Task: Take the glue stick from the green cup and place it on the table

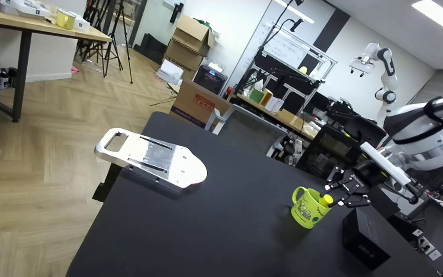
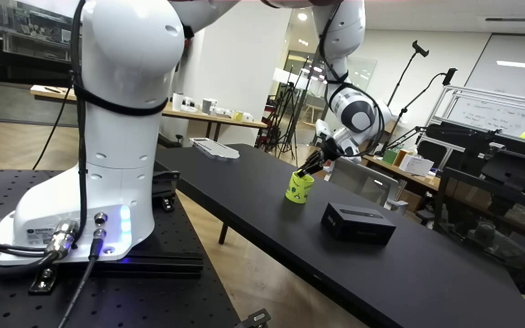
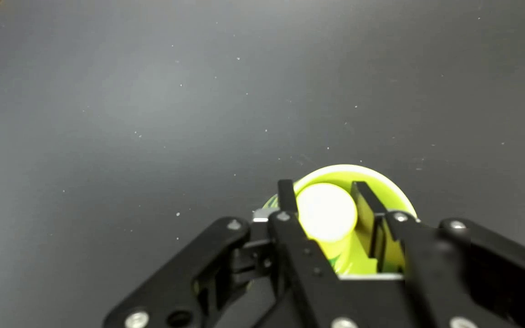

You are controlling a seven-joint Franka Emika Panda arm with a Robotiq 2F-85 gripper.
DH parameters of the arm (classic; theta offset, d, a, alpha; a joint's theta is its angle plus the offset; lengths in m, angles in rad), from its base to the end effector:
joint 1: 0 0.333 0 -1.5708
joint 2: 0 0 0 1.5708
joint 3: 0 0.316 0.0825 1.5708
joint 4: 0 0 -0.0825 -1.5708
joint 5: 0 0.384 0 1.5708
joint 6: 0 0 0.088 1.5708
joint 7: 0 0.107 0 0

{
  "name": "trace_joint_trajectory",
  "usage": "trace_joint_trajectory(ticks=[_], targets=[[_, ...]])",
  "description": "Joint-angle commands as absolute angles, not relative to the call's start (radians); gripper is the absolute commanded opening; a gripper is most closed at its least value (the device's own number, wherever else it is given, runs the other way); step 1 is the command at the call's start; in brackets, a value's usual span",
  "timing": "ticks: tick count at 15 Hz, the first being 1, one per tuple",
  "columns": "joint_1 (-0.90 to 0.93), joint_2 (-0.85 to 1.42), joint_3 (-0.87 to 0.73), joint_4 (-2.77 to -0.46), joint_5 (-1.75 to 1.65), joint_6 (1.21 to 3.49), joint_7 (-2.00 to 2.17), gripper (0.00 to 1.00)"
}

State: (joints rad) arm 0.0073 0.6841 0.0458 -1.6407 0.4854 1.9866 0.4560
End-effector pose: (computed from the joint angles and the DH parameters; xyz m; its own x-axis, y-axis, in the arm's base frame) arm 0.6505 0.0609 0.1994 0.7006 -0.5151 -0.4938 -0.6572 -0.7354 -0.1651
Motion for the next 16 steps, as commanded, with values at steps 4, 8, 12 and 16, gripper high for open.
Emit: trace_joint_trajectory(ticks=[4,8,12,16], targets=[[-0.002,0.602,0.05,-1.646,0.515,1.912,0.455,0.09],[-0.016,0.506,0.047,-1.668,0.508,1.791,0.406,0.09],[-0.041,0.423,0.029,-1.659,0.487,1.635,0.324,0.09],[-0.079,0.429,-0.018,-1.615,0.485,1.525,0.302,0.09]])
